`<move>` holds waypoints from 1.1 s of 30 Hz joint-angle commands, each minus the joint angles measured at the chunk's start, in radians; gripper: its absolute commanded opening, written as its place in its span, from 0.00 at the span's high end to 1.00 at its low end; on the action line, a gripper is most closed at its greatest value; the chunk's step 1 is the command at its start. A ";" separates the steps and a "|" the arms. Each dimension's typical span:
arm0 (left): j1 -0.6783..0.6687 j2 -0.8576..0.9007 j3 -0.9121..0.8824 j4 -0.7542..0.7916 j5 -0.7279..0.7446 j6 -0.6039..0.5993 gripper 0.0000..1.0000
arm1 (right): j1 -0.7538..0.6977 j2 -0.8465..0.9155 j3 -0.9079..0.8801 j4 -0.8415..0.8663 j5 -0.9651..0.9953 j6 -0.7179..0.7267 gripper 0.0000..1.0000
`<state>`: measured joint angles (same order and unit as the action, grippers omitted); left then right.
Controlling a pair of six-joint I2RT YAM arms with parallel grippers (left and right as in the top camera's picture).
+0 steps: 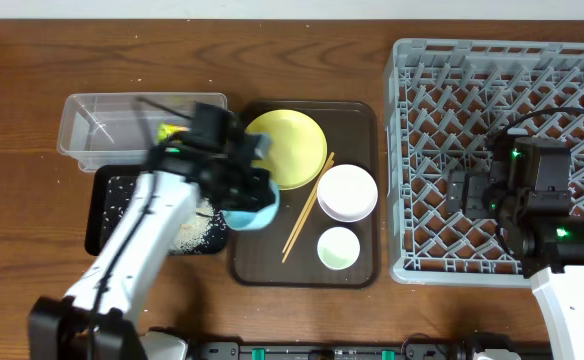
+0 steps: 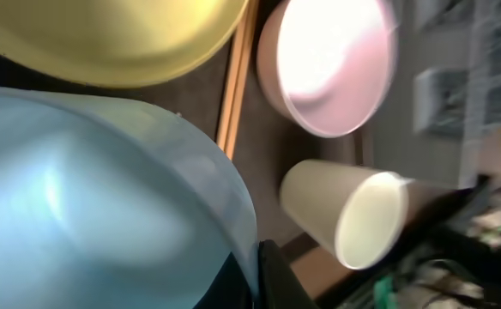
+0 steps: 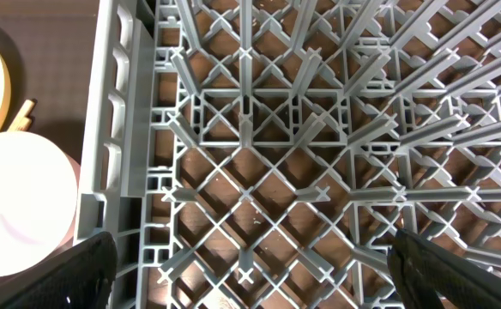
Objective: Sort waste into correct bins and load items into the dishwasher rack
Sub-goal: 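Return the empty blue bowl to the brown tray with the left gripper, then grasp the white cup with the left gripper and lift it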
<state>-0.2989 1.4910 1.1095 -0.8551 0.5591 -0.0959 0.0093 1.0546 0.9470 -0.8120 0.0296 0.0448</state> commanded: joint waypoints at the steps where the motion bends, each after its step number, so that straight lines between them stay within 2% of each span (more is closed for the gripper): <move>1: -0.098 0.062 0.008 0.002 -0.210 -0.082 0.94 | -0.007 -0.003 0.018 -0.004 -0.003 0.002 0.01; 6: -0.185 0.149 0.007 0.012 -0.263 -0.095 0.94 | -0.007 -0.003 0.018 -0.005 -0.003 0.002 0.01; 11: -0.213 0.220 0.007 0.016 -0.288 -0.094 0.94 | -0.007 -0.003 0.018 -0.004 -0.003 0.002 0.01; 16: -0.213 0.239 0.007 0.016 -0.287 -0.094 0.87 | -0.007 -0.003 0.018 -0.004 -0.003 0.002 0.01; 17: -0.213 0.239 0.007 0.015 -0.287 -0.094 0.84 | -0.007 -0.003 0.018 -0.004 -0.003 0.002 0.01; 21: -0.213 0.235 0.013 -0.001 -0.288 -0.089 0.61 | -0.007 -0.003 0.018 -0.004 -0.003 0.002 0.01; 28: -0.212 0.150 0.089 -0.080 -0.343 -0.062 0.46 | -0.007 -0.003 0.018 -0.003 -0.003 0.002 0.01; 31: -0.213 0.090 0.115 -0.079 -0.343 -0.062 0.36 | -0.007 -0.003 0.018 -0.003 -0.003 0.002 0.01; 33: -0.219 0.058 0.115 -0.077 -0.342 -0.062 0.33 | -0.007 -0.003 0.018 -0.004 -0.003 0.002 0.01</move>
<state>-0.5125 1.6096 1.1950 -0.9279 0.2363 -0.1680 0.0093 1.0546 0.9470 -0.8146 0.0296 0.0448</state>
